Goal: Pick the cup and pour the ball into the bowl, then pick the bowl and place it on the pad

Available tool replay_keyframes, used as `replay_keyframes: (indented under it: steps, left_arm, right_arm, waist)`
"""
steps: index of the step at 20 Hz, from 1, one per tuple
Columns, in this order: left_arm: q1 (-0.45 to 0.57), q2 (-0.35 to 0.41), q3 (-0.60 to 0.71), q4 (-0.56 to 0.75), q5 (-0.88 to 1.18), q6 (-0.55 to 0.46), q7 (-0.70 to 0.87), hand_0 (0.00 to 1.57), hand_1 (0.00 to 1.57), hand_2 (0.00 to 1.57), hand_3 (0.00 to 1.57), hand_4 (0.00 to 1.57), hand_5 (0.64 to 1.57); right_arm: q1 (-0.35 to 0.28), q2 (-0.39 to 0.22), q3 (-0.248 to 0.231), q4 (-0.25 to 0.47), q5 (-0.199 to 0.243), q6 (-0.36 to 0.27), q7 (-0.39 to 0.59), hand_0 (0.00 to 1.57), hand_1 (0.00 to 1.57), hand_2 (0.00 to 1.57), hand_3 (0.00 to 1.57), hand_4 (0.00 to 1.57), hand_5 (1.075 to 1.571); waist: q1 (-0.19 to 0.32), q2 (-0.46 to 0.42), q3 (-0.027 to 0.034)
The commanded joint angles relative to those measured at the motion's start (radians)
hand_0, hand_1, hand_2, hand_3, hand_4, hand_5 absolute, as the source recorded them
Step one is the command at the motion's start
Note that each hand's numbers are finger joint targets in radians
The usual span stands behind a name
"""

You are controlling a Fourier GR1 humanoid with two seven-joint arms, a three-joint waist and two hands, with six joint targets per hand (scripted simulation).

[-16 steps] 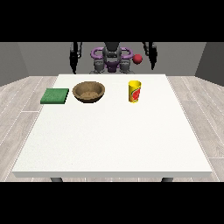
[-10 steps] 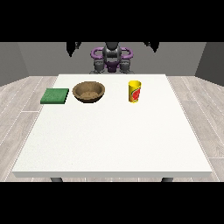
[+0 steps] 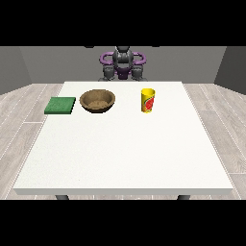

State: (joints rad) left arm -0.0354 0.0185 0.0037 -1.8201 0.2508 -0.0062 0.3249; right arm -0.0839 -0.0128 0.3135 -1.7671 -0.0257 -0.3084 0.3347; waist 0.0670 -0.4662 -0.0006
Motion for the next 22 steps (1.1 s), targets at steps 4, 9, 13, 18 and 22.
replay_keyframes:
  steps: [4,9,13,18,22]
  left_arm:
    - [-0.009,0.037,0.014,-0.051,0.002,-0.024,-0.012,0.00,0.00,0.00,0.00,0.00,1.520]
    - [-0.264,0.062,0.078,0.008,-0.037,-0.011,-0.146,0.00,0.00,0.00,0.00,0.00,1.509]
    - [-0.377,0.105,0.136,0.092,-0.072,0.002,-0.228,0.00,0.00,0.00,0.00,0.00,1.506]
    - [-0.419,0.165,0.165,0.227,-0.128,-0.020,-0.337,0.00,0.00,0.00,0.00,0.00,1.447]
    - [-0.359,0.156,0.229,0.387,-0.135,-0.027,-0.556,0.00,0.00,0.00,0.00,0.00,1.435]
  right_arm:
    - [-0.252,0.013,0.140,-0.065,0.122,-0.159,0.236,0.00,0.00,0.00,0.00,0.36,1.569]
    - [-0.332,-0.052,-0.008,-0.013,0.070,-0.052,-0.008,0.00,0.00,0.00,0.00,0.00,1.570]
    - [-0.403,-0.027,-0.019,-0.002,0.075,-0.040,-0.042,0.00,0.00,0.00,0.00,0.00,1.569]
    - [-0.395,-0.048,-0.062,-0.033,0.016,0.038,-0.089,0.00,0.00,0.00,0.00,0.00,1.567]
    - [-0.406,-0.077,-0.073,-0.127,-0.001,0.077,-0.054,0.00,0.00,0.00,0.00,0.00,1.569]
  waist:
    - [-0.069,0.141,-0.0008]
    - [-0.087,0.478,0.0013]
    - [-0.130,0.601,0.0005]
    - [-0.173,0.650,0.0006]
    - [-0.218,0.701,-0.0002]
